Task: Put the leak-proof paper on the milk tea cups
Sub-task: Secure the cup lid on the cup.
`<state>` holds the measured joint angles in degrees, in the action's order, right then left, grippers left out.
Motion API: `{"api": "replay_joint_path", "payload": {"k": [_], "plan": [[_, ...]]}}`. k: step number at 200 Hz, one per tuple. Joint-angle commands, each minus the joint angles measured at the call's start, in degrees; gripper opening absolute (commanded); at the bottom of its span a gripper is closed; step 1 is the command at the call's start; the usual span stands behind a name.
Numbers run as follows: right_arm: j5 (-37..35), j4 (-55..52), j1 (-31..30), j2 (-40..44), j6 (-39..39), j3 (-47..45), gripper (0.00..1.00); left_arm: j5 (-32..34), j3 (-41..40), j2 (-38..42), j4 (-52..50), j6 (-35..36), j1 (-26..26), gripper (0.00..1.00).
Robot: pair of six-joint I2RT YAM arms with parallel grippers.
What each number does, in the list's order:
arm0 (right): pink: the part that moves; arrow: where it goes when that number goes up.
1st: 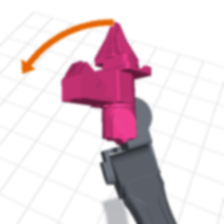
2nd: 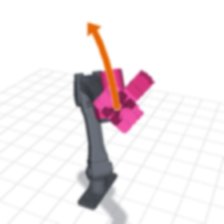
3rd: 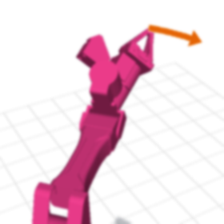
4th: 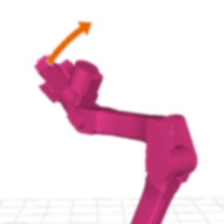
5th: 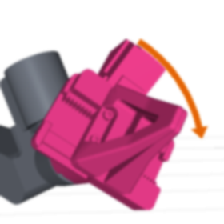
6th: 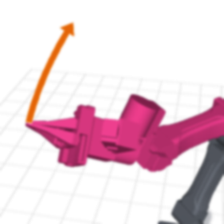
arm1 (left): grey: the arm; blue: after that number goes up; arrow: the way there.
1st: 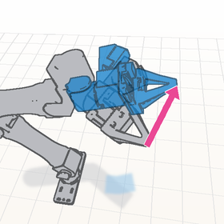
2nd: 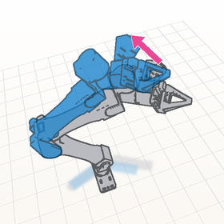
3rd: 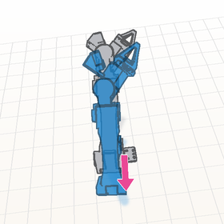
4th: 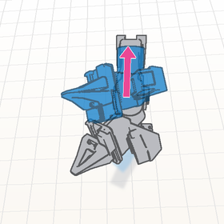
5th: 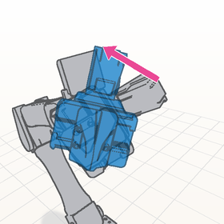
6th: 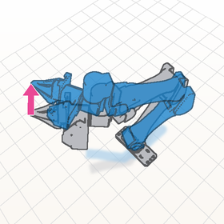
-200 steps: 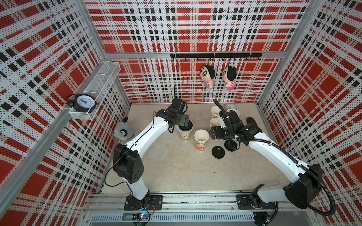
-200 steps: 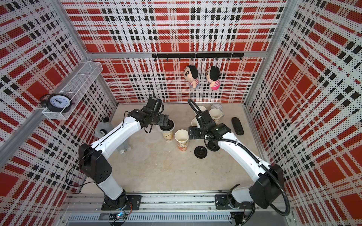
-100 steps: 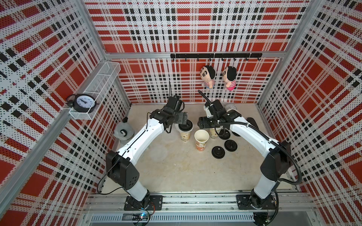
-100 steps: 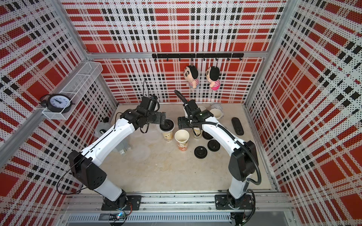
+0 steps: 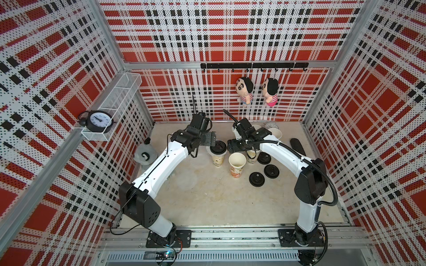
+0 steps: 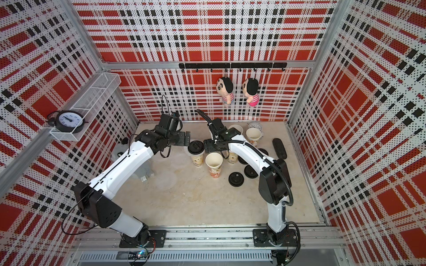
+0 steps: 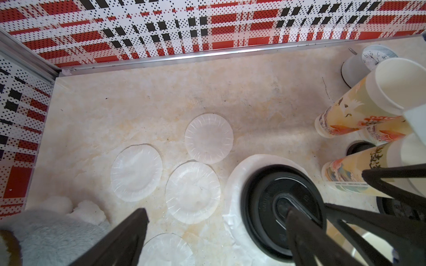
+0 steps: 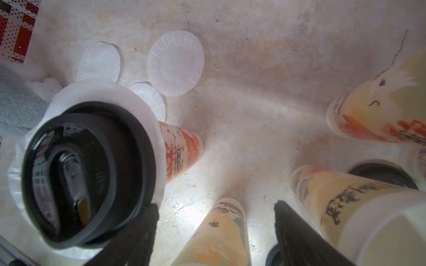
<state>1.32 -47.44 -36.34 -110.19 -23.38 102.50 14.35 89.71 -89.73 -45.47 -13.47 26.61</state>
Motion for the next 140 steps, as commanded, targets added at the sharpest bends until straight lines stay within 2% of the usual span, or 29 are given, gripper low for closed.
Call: {"api": "replay_joint_path", "payload": {"k": [1, 62, 140], "plan": [[-0.4, -1.5, -0.5, -1.3, 0.7, 2.0, 0.82, -0.3, -1.1, 1.7, 0.6, -0.3, -0.5, 0.97], [-1.1, -2.6, -0.9, -1.8, 0.9, 3.0, 0.82, -1.9, -2.3, 1.7, 1.6, -0.1, -0.9, 0.97], [-0.7, -2.0, -1.0, -0.2, 0.6, 1.1, 0.82, -3.4, -0.4, -2.6, 3.6, 0.5, -0.7, 0.96]]}}
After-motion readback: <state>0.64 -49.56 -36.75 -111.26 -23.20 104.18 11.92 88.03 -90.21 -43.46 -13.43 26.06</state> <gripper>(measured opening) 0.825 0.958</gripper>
